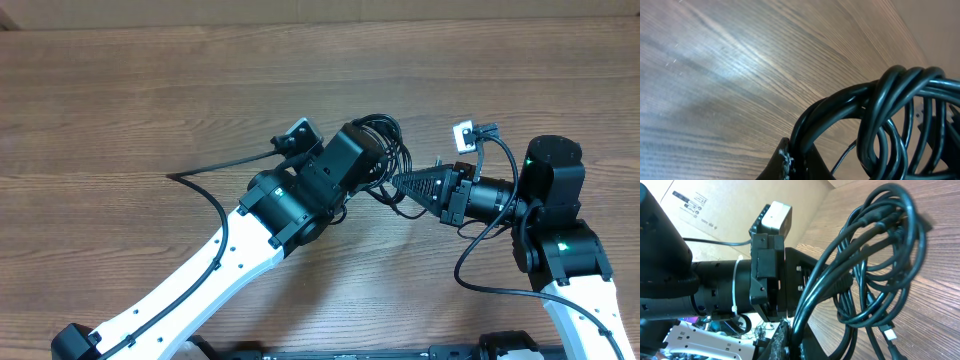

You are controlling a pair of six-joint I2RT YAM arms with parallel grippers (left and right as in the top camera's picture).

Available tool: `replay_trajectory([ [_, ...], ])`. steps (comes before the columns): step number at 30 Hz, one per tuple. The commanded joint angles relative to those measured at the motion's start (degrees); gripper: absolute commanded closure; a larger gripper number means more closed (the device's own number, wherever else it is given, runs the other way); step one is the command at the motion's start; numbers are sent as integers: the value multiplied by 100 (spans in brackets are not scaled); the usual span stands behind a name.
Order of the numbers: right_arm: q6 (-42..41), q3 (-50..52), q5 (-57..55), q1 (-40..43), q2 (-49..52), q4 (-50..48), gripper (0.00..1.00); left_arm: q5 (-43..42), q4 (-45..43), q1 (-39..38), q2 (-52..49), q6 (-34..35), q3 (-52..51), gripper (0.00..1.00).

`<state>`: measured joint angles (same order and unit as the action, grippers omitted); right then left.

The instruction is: Untangle cables

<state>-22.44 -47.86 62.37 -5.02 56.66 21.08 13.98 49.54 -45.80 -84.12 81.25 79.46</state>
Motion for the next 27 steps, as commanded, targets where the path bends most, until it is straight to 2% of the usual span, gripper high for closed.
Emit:
replay_trajectory([
  [1,33,-136,247,-50,-39,-42,96,472,179,7,11,787,94,96],
  [7,-4,-136,247,-50,-39,-39,96,518,693,9,11,1668,94,96],
  [13,-2,-136,243,-50,-39,-15,96,553,702,9,13,1749,94,96],
  [19,-4,-136,157,-50,-37,2,96,553,699,9,13,2273,94,96],
  [27,-26,-136,-238,-50,-39,192,96,632,750,13,24,2411,94,96],
])
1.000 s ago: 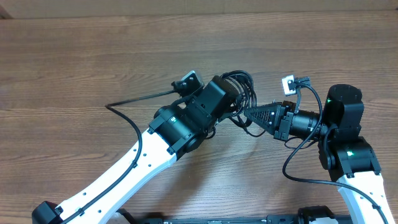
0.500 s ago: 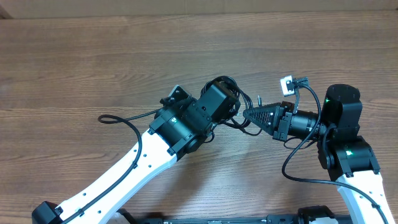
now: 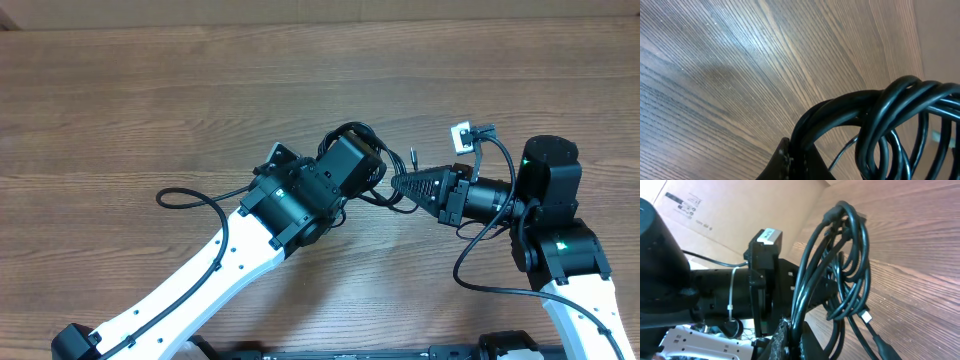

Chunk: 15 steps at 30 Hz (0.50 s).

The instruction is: Untangle cables

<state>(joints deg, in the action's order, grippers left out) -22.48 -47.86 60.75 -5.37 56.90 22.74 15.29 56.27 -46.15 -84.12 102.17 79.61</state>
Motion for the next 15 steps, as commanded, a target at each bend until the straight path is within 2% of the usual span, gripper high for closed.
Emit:
replay_trajectory([
  [1,-22,-136,-149,-15,-61,74,96,516,76,48,24,326,79,96],
  [15,-44,-136,-892,-13,-61,463,96,922,247,48,37,330,79,96],
])
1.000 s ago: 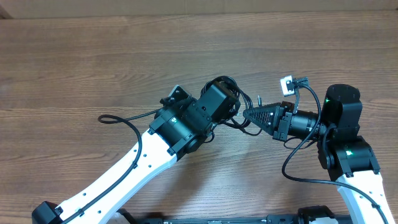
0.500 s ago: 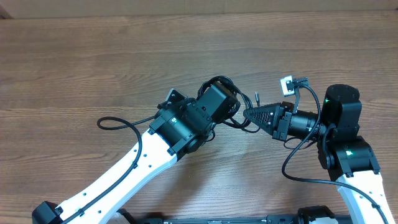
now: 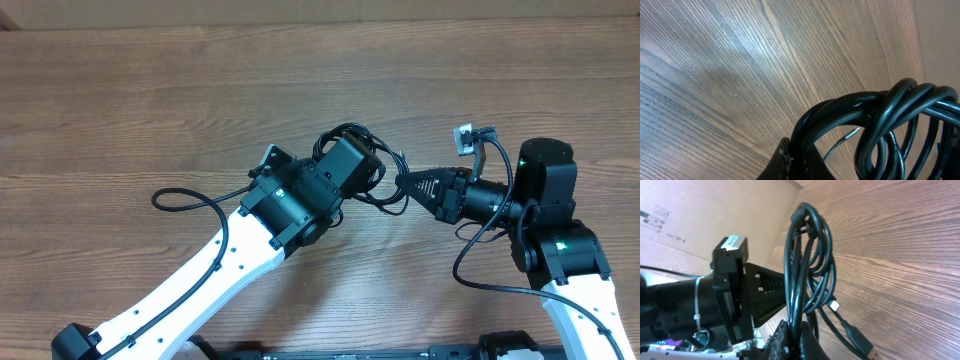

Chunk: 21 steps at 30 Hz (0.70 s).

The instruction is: Untangle cables

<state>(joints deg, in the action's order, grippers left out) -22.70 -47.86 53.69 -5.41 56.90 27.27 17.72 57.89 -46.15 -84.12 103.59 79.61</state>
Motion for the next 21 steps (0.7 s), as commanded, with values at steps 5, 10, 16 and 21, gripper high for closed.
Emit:
replay_trajectory([
  [5,-22,-136,-542,-9,-55,142,96,855,61,48,57,184,81,96],
  [10,-149,-136,-946,-9,-46,332,96,977,59,48,81,61,81,96],
  [16,-173,-136,-1043,-9,-46,341,96,992,59,48,101,-129,81,96],
  [21,-175,-136,-1257,-9,-46,470,96,979,59,48,116,-343,81,96],
])
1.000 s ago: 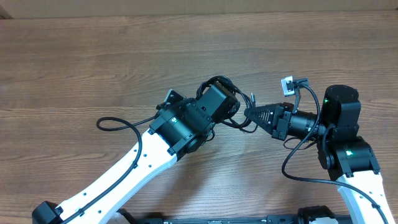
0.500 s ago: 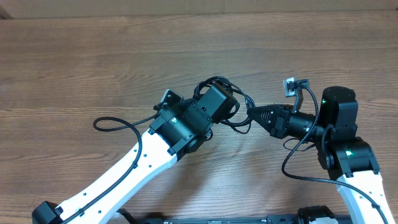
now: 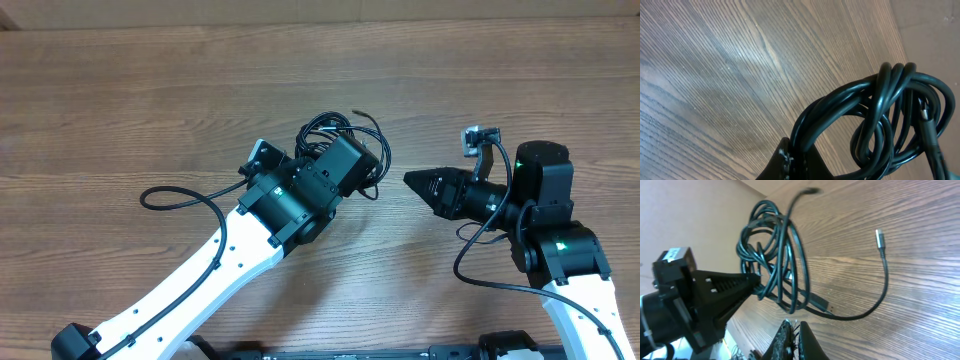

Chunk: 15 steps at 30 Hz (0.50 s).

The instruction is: Untangle cables

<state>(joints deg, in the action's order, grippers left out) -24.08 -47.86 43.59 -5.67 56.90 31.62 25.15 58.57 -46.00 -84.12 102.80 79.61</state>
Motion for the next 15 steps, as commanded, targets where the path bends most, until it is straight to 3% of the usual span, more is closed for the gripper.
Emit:
replay_trajectory([
  [1,-35,-136,-264,17,-46,66,96,227,-7,33,116,-319,81,96],
  [4,-35,-136,-269,17,-46,39,95,229,-11,33,120,-605,81,96],
  [7,-35,-136,-269,17,-46,20,82,197,-11,33,129,-946,81,96],
  [11,-37,-136,-264,17,-46,2,42,31,-7,24,131,-1749,81,96],
  [13,-35,-136,-264,17,-46,0,29,33,-9,20,131,-2094,81,96],
  [15,-37,-136,-264,17,-46,-26,23,76,-11,22,131,-2369,81,96],
])
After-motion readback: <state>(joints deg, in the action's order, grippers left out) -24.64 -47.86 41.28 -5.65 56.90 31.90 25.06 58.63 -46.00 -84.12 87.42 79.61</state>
